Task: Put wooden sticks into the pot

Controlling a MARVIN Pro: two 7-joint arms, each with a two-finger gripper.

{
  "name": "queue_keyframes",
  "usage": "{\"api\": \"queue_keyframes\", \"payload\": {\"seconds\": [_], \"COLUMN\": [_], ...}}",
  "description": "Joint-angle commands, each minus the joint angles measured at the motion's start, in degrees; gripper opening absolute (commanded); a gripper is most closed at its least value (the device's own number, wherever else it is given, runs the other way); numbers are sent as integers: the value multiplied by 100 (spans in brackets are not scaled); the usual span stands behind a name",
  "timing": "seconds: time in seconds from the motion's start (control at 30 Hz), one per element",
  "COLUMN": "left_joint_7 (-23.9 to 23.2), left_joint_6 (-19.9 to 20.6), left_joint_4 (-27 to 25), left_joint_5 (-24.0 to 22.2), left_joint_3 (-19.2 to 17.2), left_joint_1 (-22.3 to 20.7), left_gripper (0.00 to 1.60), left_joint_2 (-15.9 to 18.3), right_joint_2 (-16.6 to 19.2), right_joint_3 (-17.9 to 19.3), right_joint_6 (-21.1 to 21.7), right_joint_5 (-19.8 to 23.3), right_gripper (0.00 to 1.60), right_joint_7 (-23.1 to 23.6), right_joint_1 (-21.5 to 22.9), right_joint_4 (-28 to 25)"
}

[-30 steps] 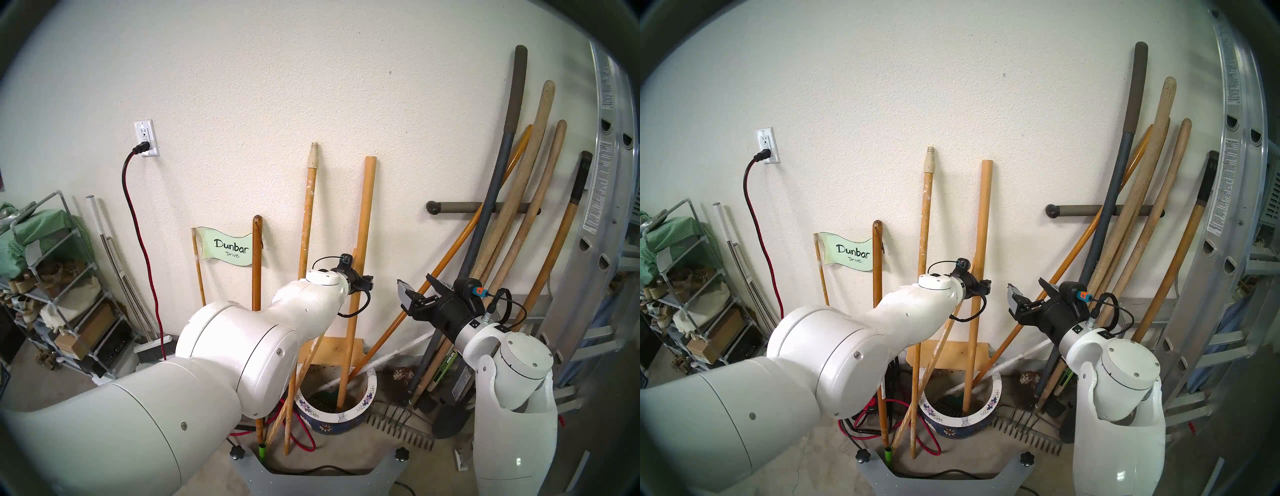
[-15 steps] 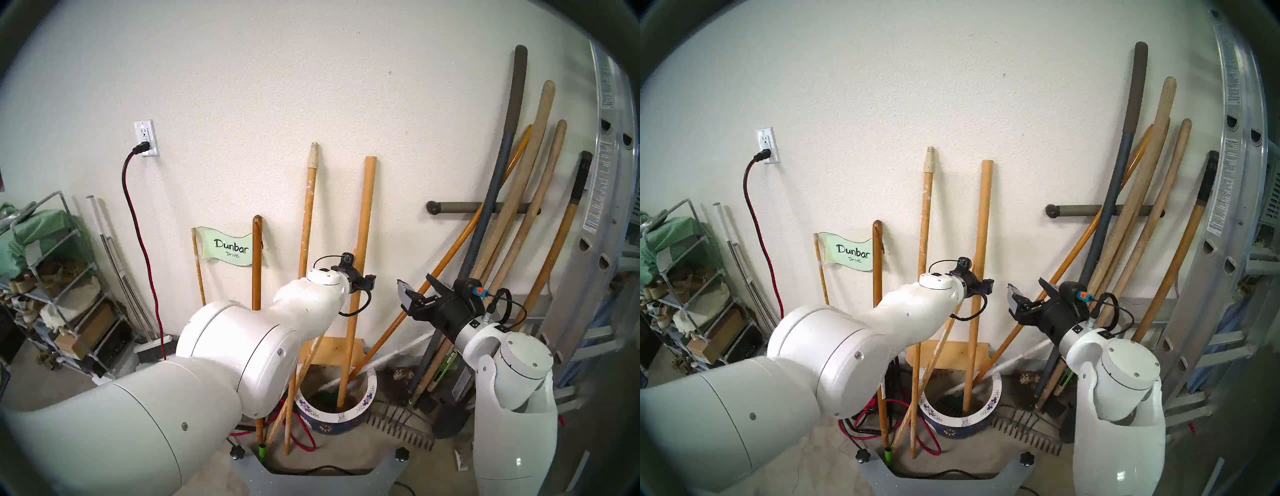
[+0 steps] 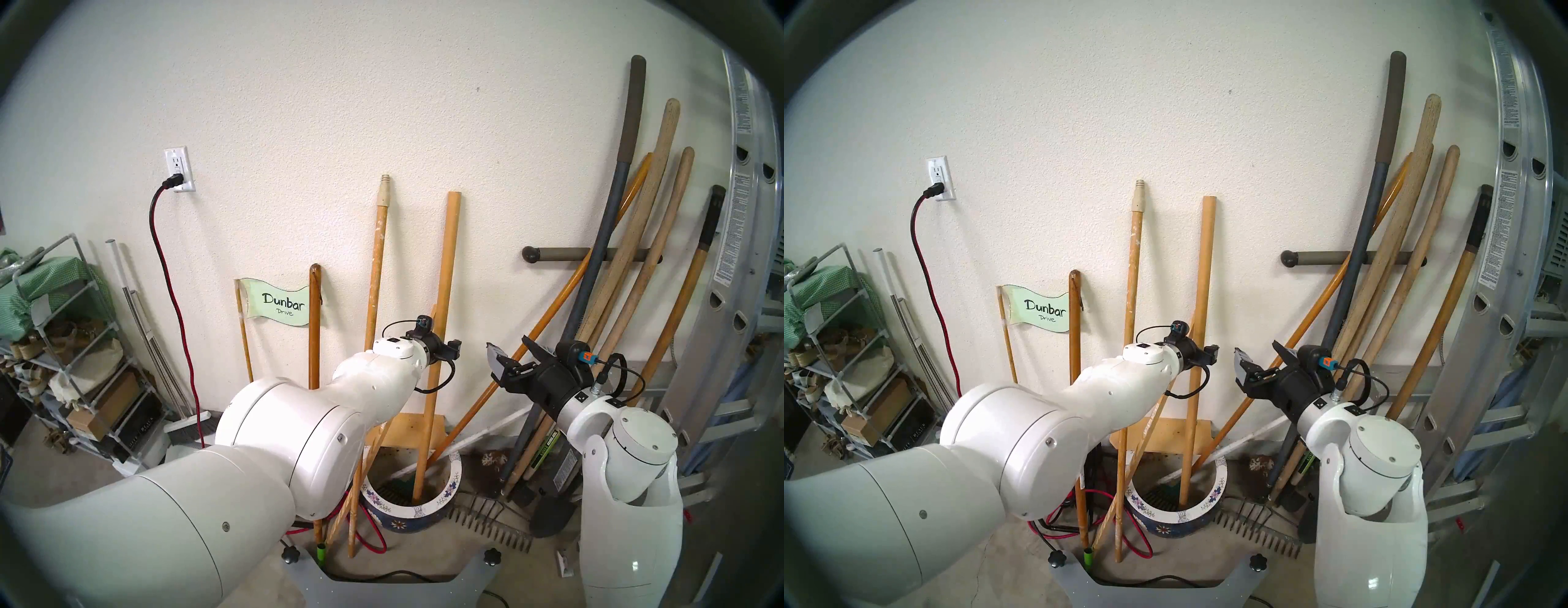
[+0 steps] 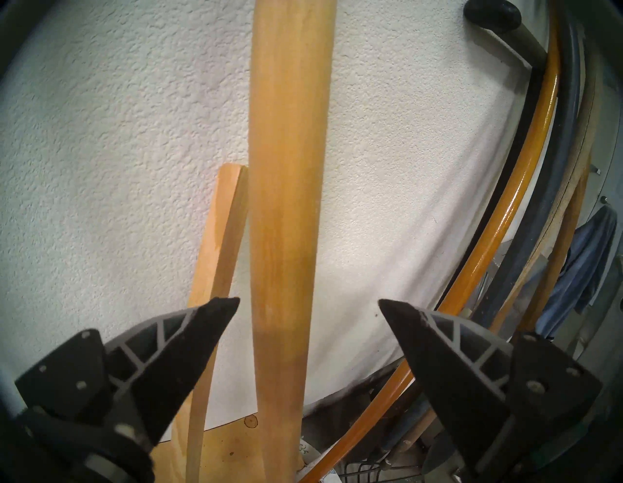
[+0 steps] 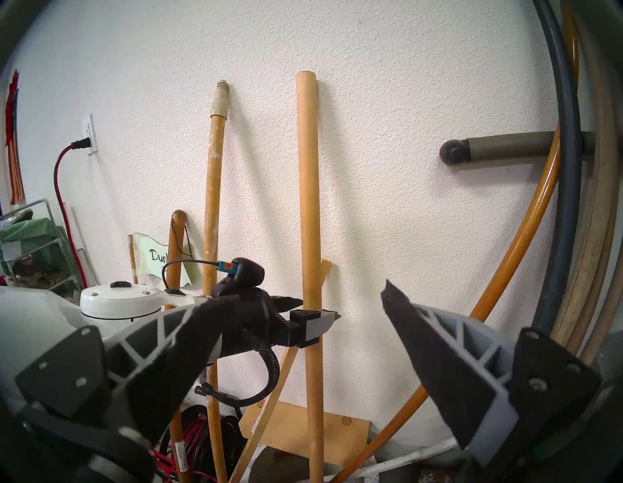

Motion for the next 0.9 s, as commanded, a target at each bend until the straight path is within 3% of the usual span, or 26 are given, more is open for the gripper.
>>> {"api": "queue_keyframes", "payload": {"seconds": [0.0, 0.57, 0.87], "left_joint_7": [-190, -784, -546], "left_joint_6": [-292, -778, -734], "left_joint_4": [-133, -742, -1252], "left_joint_5": [-13, -44, 90], "left_joint_3": [-6, 8, 136], "left_joint_1": [-28, 474, 839], "left_gripper": [160, 160, 160], "left_joint_2": [-12, 101, 342], "right_joint_2": [14, 11, 12], "right_joint_3": [1, 1, 1], "right_joint_6": [11, 6, 8], "right_joint_5": [-7, -6, -7], "right_gripper": [160, 160, 160], "right_joint_7": [4, 3, 3], "right_joint_1": [1, 1, 1], "right_joint_4": [-5, -4, -4]}}
